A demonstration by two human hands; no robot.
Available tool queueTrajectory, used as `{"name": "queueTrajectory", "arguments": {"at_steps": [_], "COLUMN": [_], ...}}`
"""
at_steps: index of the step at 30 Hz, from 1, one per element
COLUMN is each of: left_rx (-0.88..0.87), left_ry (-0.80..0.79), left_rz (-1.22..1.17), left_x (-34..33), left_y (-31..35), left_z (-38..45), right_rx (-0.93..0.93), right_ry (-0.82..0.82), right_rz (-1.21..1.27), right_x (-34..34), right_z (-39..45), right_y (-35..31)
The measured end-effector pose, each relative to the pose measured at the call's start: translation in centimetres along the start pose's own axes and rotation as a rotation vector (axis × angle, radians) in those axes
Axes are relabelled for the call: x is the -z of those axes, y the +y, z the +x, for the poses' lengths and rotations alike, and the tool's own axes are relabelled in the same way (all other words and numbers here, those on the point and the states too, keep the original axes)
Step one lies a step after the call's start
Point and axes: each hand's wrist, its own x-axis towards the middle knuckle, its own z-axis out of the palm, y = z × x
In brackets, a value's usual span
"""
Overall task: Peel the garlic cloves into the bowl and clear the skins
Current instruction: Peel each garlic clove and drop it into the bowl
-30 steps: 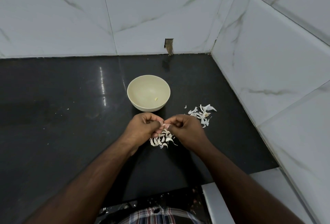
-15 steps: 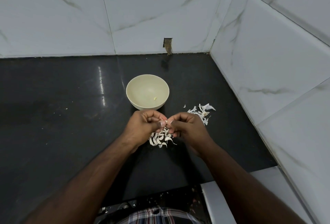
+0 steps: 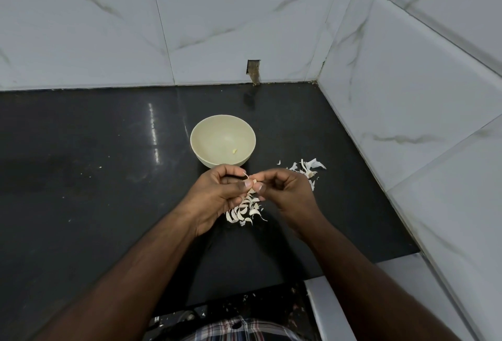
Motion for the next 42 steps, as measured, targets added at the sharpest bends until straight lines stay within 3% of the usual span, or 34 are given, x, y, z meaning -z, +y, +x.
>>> {"name": "queueTrajectory", "arguments": {"at_steps": [16,27,36,42], "left_rx": [-0.069,-0.057,-0.053,-0.167], "left_ry": [-0.057,-0.004,-0.002,-0.004], "left_rz": [-0.067,-0.088,-0.110,0.001], "left_x": [-0.5,-0.8,-0.8,-0.6], "left_y": [0.8,1.0,0.6,-0.1], "left_z": [-0.5,-0.5,-0.1,0.2], "right_rx": [0.089,0.121,0.037,-0.121], "right_ry": [0.028,0.188,0.177,0.157], "right_rz": [-0.099,-0.181,-0.067,0.026], "right_x": [-0.5,-1.6,-1.7,-1.1], "right_z": [-0.1,0.1,0.1,0.3], "right_y": [-1.1,-1.1,-1.8,-1.7]}}
